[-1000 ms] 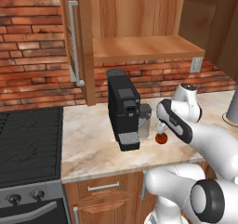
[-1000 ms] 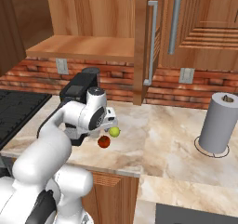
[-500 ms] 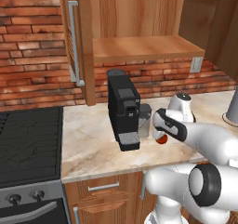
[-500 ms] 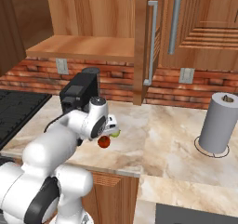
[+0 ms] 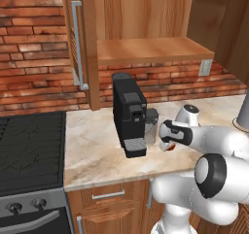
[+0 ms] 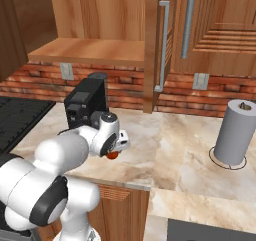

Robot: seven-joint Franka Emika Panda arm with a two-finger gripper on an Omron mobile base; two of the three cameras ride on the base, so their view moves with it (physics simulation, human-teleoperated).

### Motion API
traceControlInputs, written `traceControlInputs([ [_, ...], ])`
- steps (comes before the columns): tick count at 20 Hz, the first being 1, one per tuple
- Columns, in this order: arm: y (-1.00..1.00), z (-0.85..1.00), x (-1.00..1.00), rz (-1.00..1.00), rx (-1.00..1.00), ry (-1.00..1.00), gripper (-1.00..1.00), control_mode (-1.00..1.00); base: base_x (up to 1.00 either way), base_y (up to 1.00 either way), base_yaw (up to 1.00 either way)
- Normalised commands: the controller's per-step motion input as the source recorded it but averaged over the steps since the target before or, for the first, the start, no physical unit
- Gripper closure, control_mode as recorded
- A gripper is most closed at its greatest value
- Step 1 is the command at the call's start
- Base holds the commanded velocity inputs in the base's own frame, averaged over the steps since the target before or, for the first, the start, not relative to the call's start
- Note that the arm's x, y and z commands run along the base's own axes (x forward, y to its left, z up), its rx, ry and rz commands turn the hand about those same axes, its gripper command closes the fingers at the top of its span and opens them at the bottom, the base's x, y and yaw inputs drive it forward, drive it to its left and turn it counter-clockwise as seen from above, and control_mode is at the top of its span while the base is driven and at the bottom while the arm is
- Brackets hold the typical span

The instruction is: Pick the pear, tomato from the counter and place them in the cabinet. Then close the cabinet.

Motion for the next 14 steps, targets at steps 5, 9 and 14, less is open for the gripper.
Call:
traceControlInputs([
  [5, -0.04, -0.21, 0.10, 0.00, 0.00, -0.01, -1.00, -1.00, 0.00, 0.00, 0.00],
  [9, 0.00, -0.06, 0.19, -0.02, 0.00, 0.00, -1.00, -1.00, 0.00, 0.00, 0.00],
  [14, 0.00, -0.27, 0.15, -0.03, 0.00, 0.00, -1.00, -1.00, 0.00, 0.00, 0.00],
])
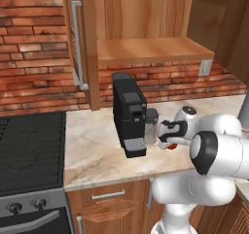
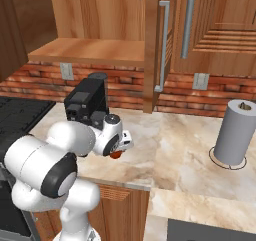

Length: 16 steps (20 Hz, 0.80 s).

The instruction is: Pick the pear, tomato from the counter and place them in the cabinet. Then close the cabinet.

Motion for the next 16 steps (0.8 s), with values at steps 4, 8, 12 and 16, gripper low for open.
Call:
traceControlInputs([
  [4, -0.06, -0.39, -0.08, 0.00, 0.00, 0.00, 1.00, -1.00, 0.00, 0.00, 0.00],
  [8, -0.02, 0.32, -0.65, 0.04, 0.00, -0.20, 1.00, -1.00, 0.00, 0.00, 0.00],
  [12, 0.00, 0.96, -0.50, 0.03, 0.00, -0.11, 1.00, -1.00, 0.00, 0.00, 0.00],
  [16, 0.14, 1.00, -0.22, 0.00, 0.00, 0.00, 1.00, -1.00, 0.00, 0.00, 0.00],
])
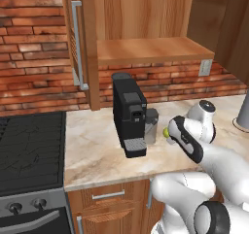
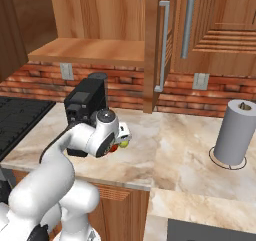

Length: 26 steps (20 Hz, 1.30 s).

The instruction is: Pick the pear, tomato from the counter and place them in the cabinet. Then close the cabinet.

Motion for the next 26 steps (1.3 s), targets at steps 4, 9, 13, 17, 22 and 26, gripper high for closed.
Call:
traceControlInputs([
  [4, 0.10, 1.00, -0.17, -0.01, 0.00, 0.00, 1.00, -1.00, 0.00, 0.00, 0.00],
  [9, 0.00, 1.00, -0.25, 0.00, 0.00, 0.00, 1.00, -1.00, 0.00, 0.00, 0.00],
  [13, 0.00, 1.00, -0.04, -0.02, 0.00, 0.00, 1.00, -1.00, 0.00, 0.00, 0.00],
  [17, 0.00, 1.00, 0.06, -0.08, 0.00, -0.09, 1.00, -1.00, 0.00, 0.00, 0.00],
  [22, 0.00, 1.00, 0.01, -0.10, 0.00, -0.35, 1.00, -1.00, 0.00, 0.00, 0.00],
  [26, 0.06, 0.95, 0.00, -0.14, 0.00, -0.56, 1.00, -1.00, 0.00, 0.00, 0.00],
])
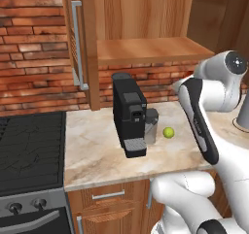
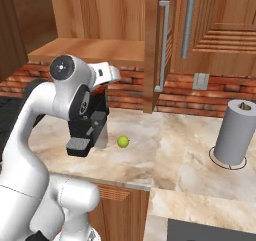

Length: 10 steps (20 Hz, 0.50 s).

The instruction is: Pick the pear, tomato from the counter and place them in the cabinet. Then close the cabinet.

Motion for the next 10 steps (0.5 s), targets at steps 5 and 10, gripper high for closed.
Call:
traceControlInputs([
  [5, 0.07, 0.62, 0.14, -0.15, 0.00, -0.43, 1.00, -1.00, 0.00, 0.00, 0.00],
  [10, 0.00, 0.55, 0.41, -0.17, 0.05, -0.11, 1.00, -1.00, 0.00, 0.00, 0.00],
])
